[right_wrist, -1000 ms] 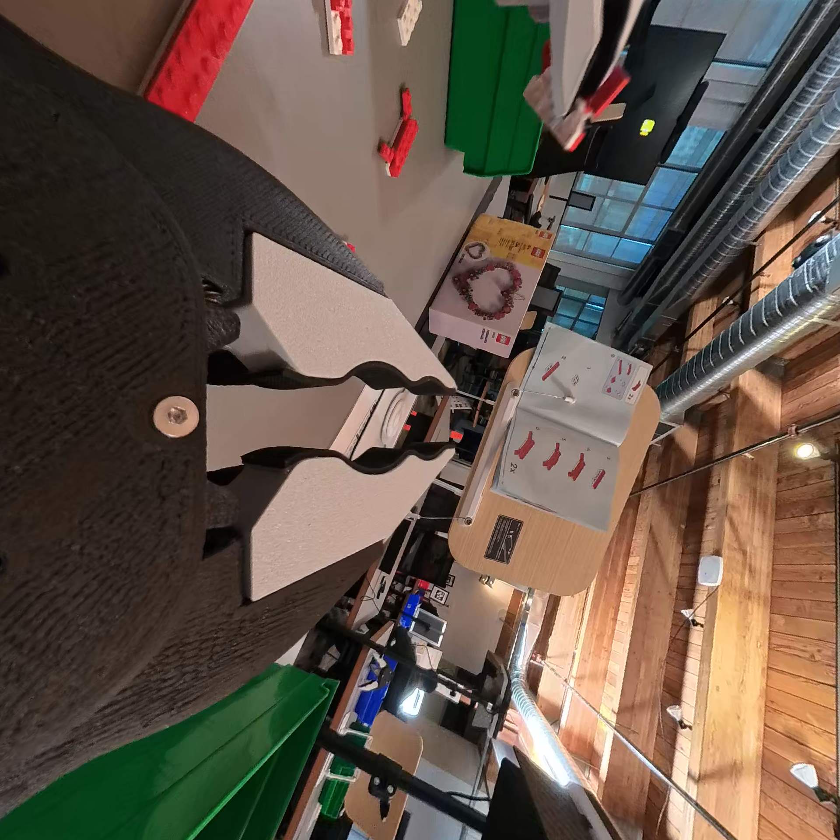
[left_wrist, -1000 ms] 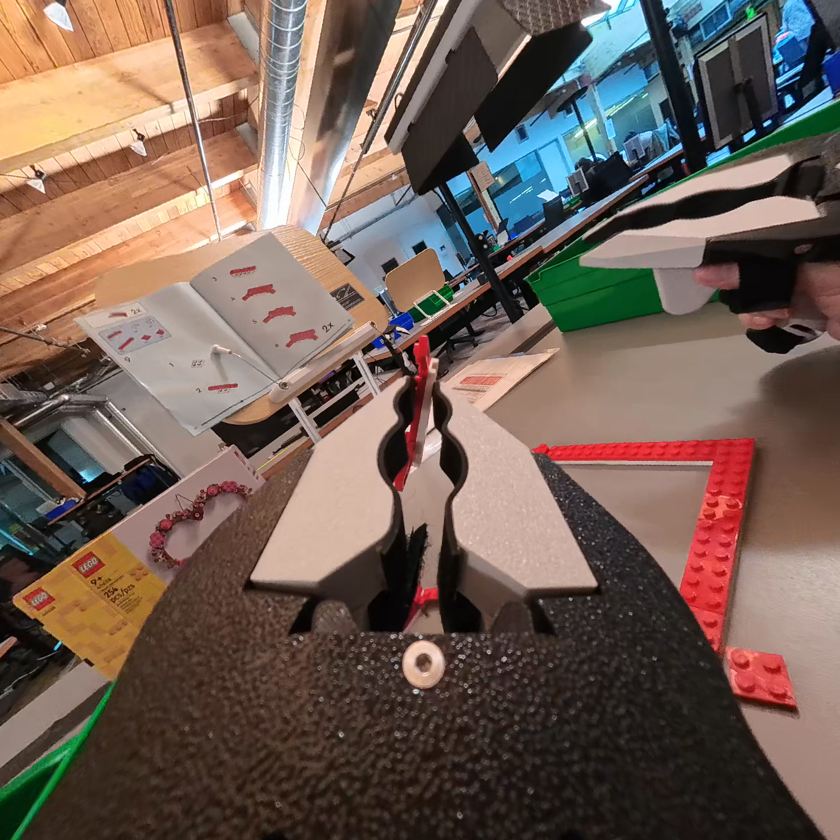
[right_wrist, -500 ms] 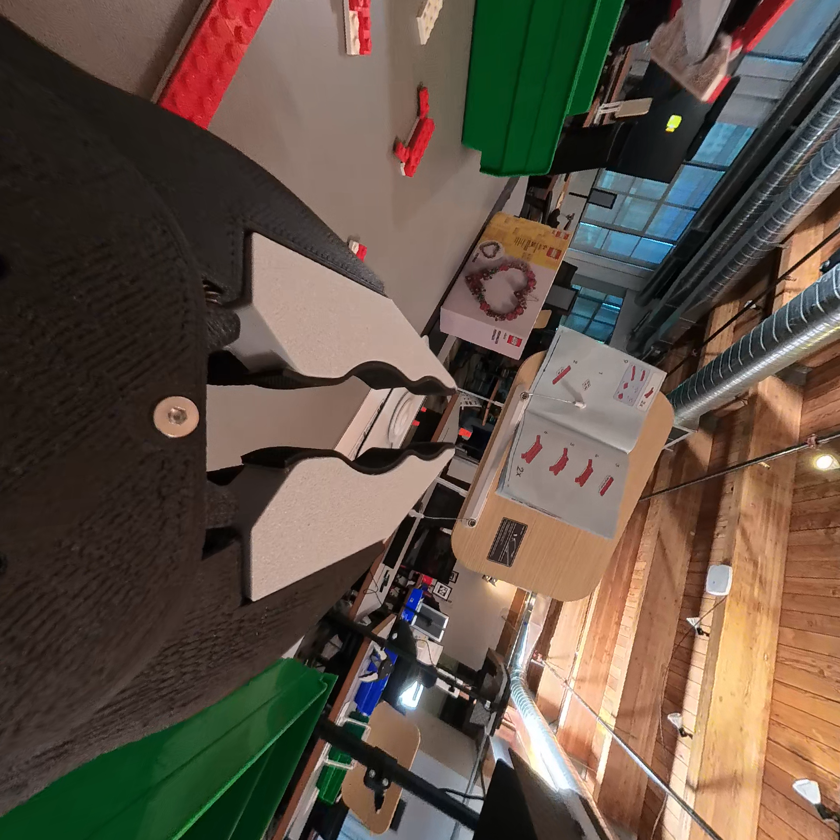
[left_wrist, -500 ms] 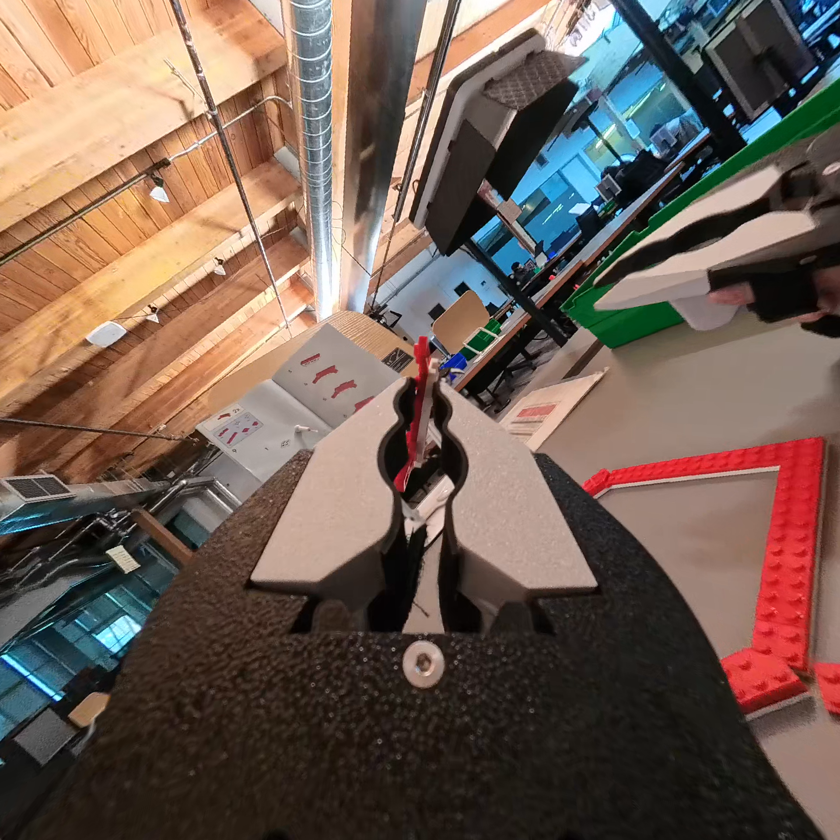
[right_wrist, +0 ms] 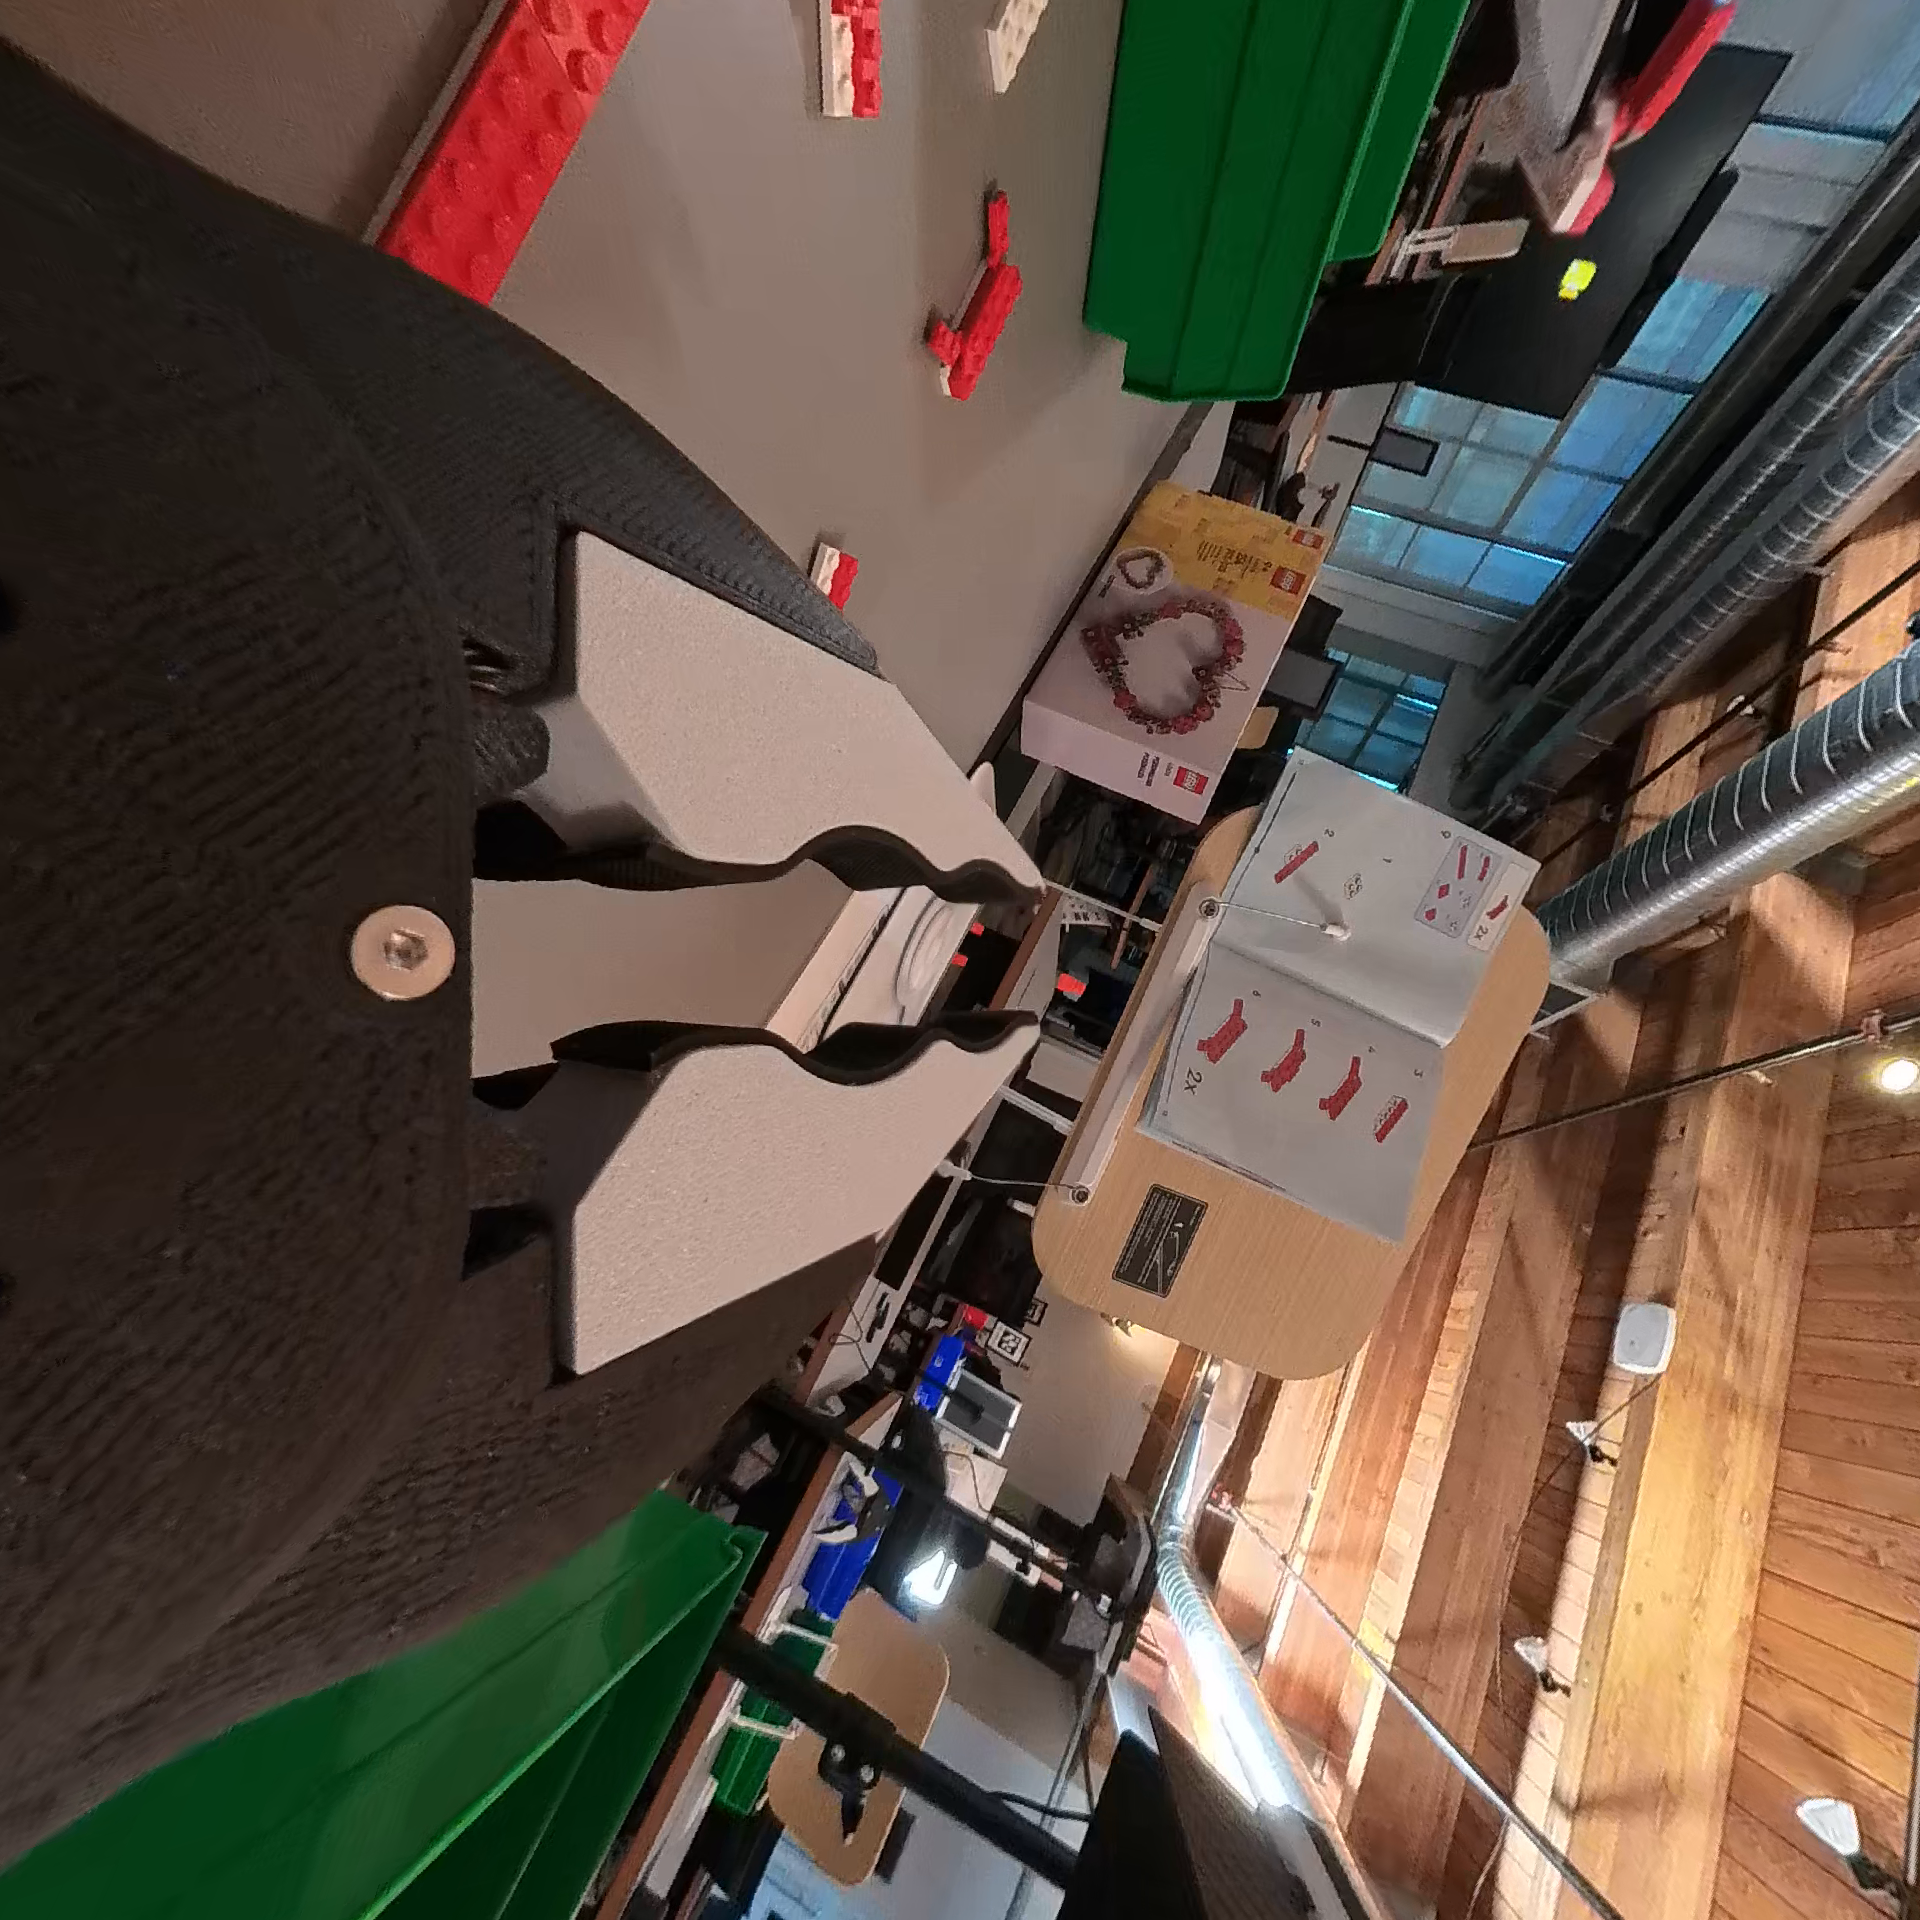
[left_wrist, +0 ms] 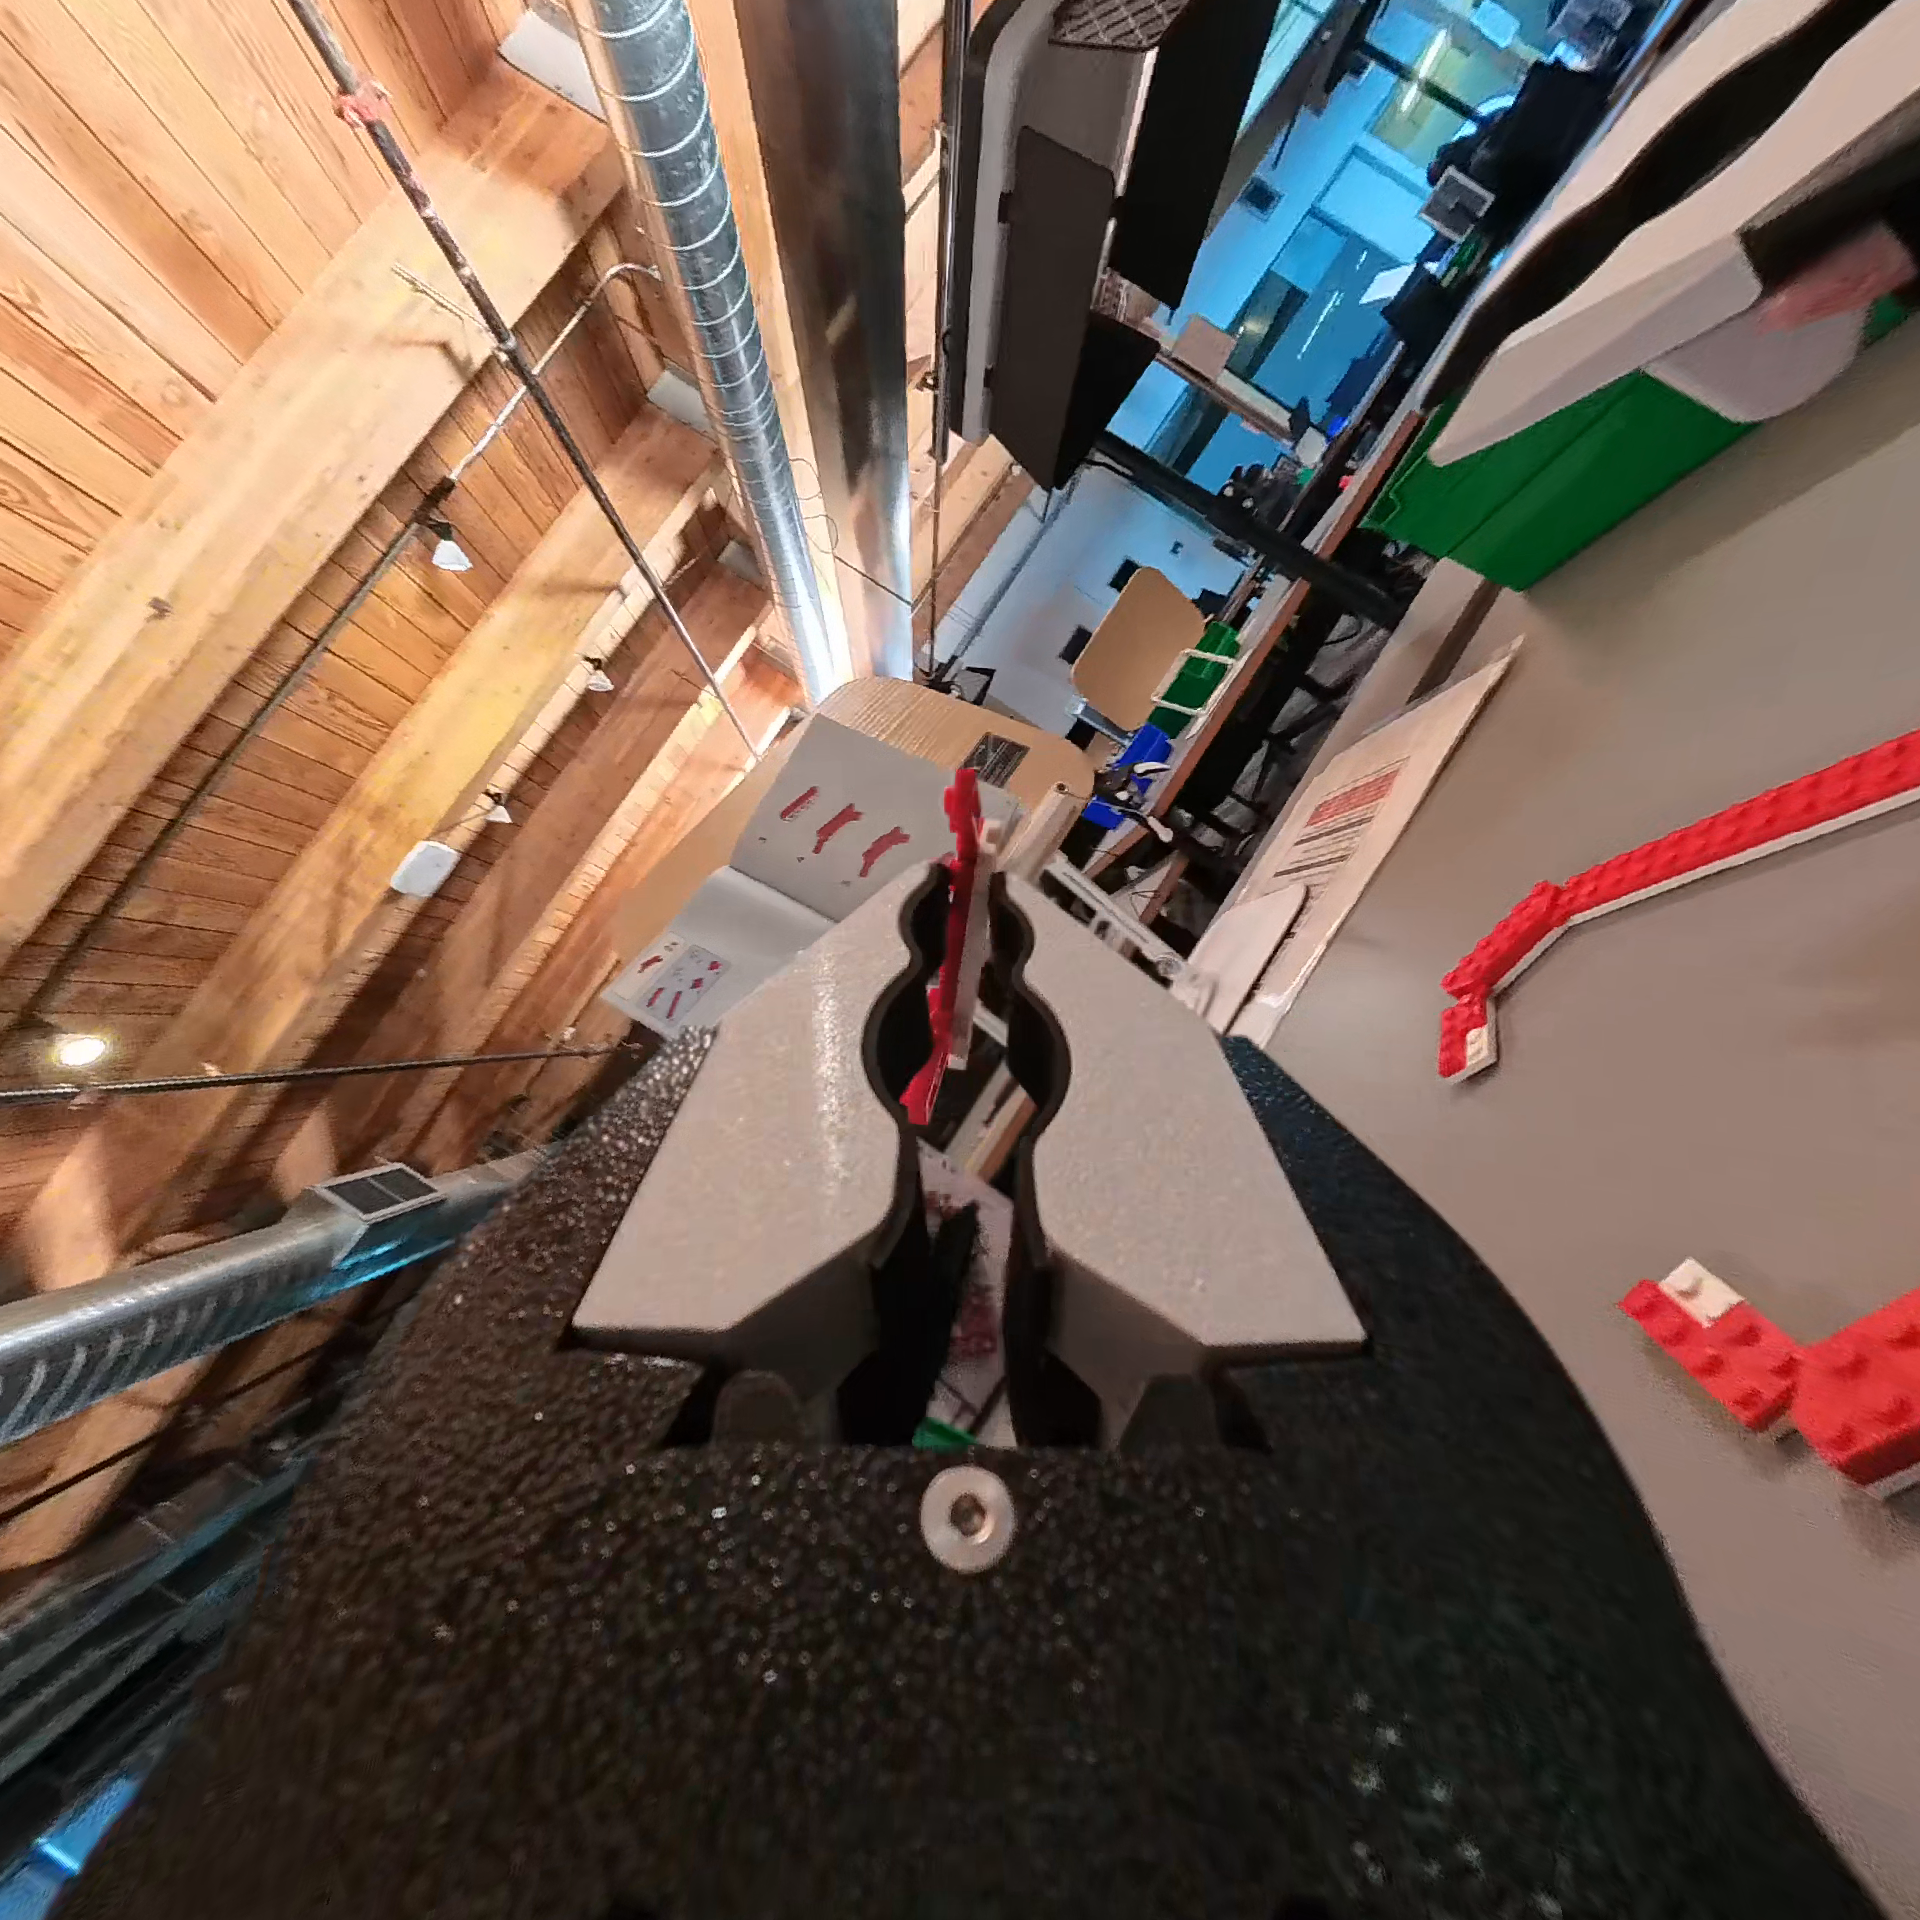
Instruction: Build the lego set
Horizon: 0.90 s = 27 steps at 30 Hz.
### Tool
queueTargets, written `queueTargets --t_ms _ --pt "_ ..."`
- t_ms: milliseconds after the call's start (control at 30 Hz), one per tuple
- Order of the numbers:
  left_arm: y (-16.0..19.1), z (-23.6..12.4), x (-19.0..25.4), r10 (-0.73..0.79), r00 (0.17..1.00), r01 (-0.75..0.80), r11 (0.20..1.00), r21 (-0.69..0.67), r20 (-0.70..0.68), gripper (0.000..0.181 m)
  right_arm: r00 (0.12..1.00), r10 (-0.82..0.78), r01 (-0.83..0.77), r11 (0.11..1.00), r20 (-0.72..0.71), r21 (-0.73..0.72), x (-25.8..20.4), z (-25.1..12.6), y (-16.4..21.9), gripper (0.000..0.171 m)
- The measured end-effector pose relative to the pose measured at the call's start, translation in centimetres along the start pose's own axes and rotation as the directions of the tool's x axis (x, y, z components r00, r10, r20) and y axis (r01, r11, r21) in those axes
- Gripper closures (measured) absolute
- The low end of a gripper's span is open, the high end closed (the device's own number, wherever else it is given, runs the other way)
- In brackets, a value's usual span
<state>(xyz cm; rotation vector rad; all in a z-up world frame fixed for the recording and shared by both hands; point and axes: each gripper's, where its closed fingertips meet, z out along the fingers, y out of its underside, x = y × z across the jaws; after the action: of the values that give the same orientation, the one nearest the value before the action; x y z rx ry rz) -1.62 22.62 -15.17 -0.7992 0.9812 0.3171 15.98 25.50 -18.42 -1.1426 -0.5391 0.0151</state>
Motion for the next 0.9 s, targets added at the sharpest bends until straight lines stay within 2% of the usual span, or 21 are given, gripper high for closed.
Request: queueTargets --t_ms 100,233,367,633,733,833,900 --pt "0.1 -0.2 0.5 0.045 0.999 -0.045 0.999 0.001 -0.01 0.176 1.0 0.003 -0.003 1.0 0.017 -0.002 -0.3 0.2 0.1 0.152" --pt "-0.3 0.3 0.9 -0.052 0.998 0.052 0.999 0.004 -0.037 0.175 0.999 -0.016 0.015 1.0 0.038 0.005 -0.7 0.3 0.0 0.153" --pt "-1.2 0.4 1.3 -0.083 0.995 0.084 0.996 0.022 -0.048 0.175 0.998 -0.021 0.02 1.0 0.063 0.016 -1.1 0.4 -0.2 0.153" --pt "0.2 0.9 2.8 -0.009 0.996 0.007 0.999 -0.031 -0.092 0.175 0.994 -0.003 -0.007 0.996 0.109 0.094 -1.8 1.1 -3.4 0.152" --pt "1.1 1.0 3.0 0.04 0.994 -0.045 0.997 -0.056 -0.1 0.176 0.97 0.058 -0.083 0.992 0.237 0.1 -4.2 1.1 -5.2 0.15" --pt "1.9 1.0 3.7 0.195 0.974 -0.204 0.976 -0.073 -0.116 0.175 0.893 0.105 -0.142 0.988 0.438 0.054 -8.3 0.6 -6.1 0.147" --pt "1.7 1.0 4.4 0.241 0.961 -0.252 0.966 -0.065 -0.135 0.175 0.854 0.104 -0.128 0.992 0.51 0.012 -10.4 0.2 -6.0 0.147"
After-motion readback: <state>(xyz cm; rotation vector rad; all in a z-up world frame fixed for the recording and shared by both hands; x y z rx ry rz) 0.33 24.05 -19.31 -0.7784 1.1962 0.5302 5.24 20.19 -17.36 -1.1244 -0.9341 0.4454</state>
